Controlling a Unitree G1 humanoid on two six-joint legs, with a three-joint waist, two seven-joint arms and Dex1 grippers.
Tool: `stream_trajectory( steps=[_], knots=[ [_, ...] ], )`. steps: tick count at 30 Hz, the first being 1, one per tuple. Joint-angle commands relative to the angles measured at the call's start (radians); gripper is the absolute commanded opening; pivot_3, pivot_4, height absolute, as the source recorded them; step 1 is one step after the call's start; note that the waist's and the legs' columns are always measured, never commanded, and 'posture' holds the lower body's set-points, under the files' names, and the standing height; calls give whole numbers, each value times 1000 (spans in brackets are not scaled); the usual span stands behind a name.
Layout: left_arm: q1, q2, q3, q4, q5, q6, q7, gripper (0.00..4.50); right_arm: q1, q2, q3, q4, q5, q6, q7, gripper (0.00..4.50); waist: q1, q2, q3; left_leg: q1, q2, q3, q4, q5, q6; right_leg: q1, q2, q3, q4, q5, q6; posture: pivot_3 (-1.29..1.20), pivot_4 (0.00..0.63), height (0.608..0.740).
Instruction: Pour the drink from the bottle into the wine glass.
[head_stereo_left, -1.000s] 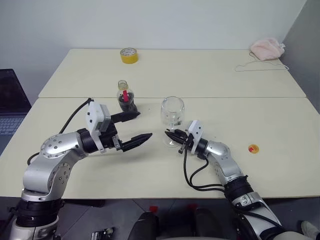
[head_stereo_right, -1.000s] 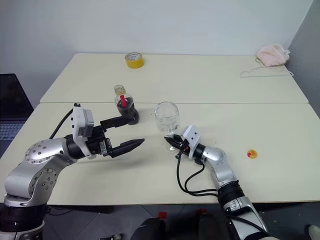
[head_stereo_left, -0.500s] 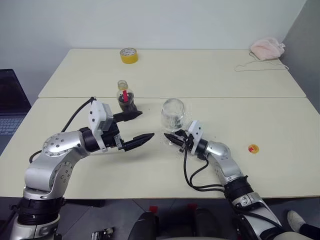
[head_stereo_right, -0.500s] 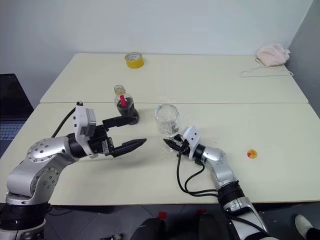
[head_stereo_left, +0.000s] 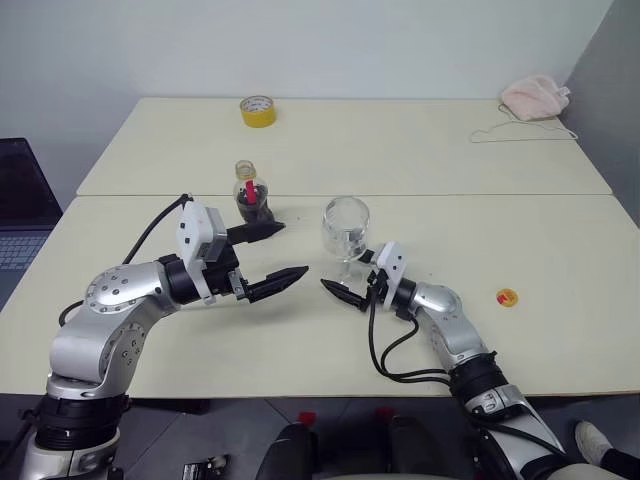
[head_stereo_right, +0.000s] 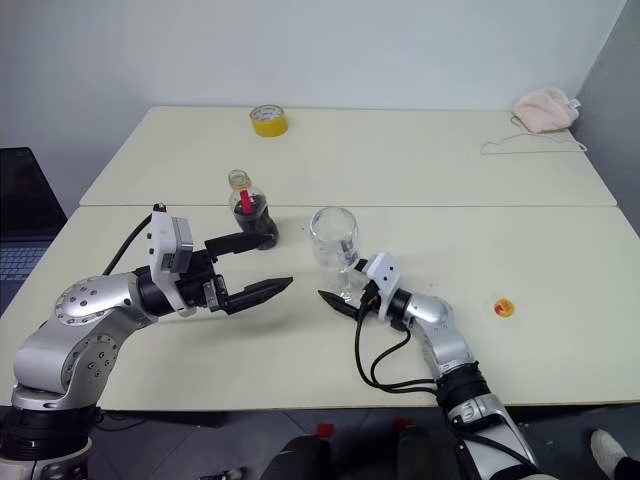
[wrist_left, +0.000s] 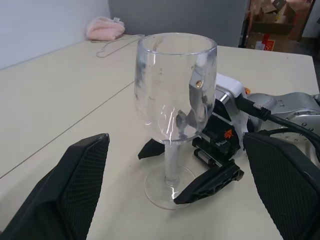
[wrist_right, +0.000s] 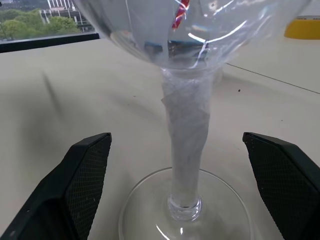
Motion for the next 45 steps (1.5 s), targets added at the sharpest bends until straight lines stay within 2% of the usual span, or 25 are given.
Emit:
stream_trajectory(
  steps=[1, 7, 16, 25, 30, 35, 39, 45],
  knots=[
    [0, 0, 3, -25, 4, -15, 5, 4500, 21, -29, -20, -64, 28, 17, 18, 4490, 1, 0, 0, 0, 0, 0, 0, 0, 0, 0, 0, 0, 0, 0, 0, 0, 150, 740],
    [2, -2, 4, -20, 9, -21, 7, 4500, 89, -99, -26, -192, 64, 100, 43, 4490, 1, 0, 0, 0, 0, 0, 0, 0, 0, 0, 0, 0, 0, 0, 0, 0, 150, 740],
    [1, -21, -1, -3, 36, -44, 19, 4500, 271, -284, -51, -522, 130, 283, 80, 4490, 8, 0, 0, -1, 0, 0, 0, 0, 0, 0, 0, 0, -1, 0, 0, 0, 150, 740],
    [-25, -61, -1, 52, 61, -50, 79, 4500, 386, -446, -143, -845, 311, 563, 76, 4490, 19, 0, 0, -1, -1, 0, 0, 0, 0, 2, 0, -1, -2, 0, 0, 0, 150, 740],
    [19, -81, -15, 39, 91, -69, 101, 4500, 410, -538, -220, -986, 413, 682, 69, 4490, 24, 0, 0, -1, 0, 0, 0, 0, 1, 2, -1, -1, -3, 0, 0, 0, 150, 740],
    [70, -110, -31, 22, 111, -46, 155, 4500, 392, -577, -303, -1050, 451, 714, 19, 4490, 27, 0, 0, -1, 0, 0, 0, 0, 1, 3, -1, -1, -3, 0, 0, 0, 150, 740],
    [84, -172, -18, 19, 167, -58, 291, 4500, 327, -614, -382, -1098, 526, 779, -20, 4490, 28, 0, 0, -1, -1, 0, 1, 0, 1, 3, -1, -1, -3, 0, 0, 0, 150, 740],
    [65, -263, -20, 1, 258, -72, 477, 4500, 264, -631, -418, -1134, 690, 865, -38, 4490, 30, -1, 0, -1, 0, 0, 0, 0, 1, 4, -1, -2, -5, 0, 0, 0, 150, 740]
  ],
)
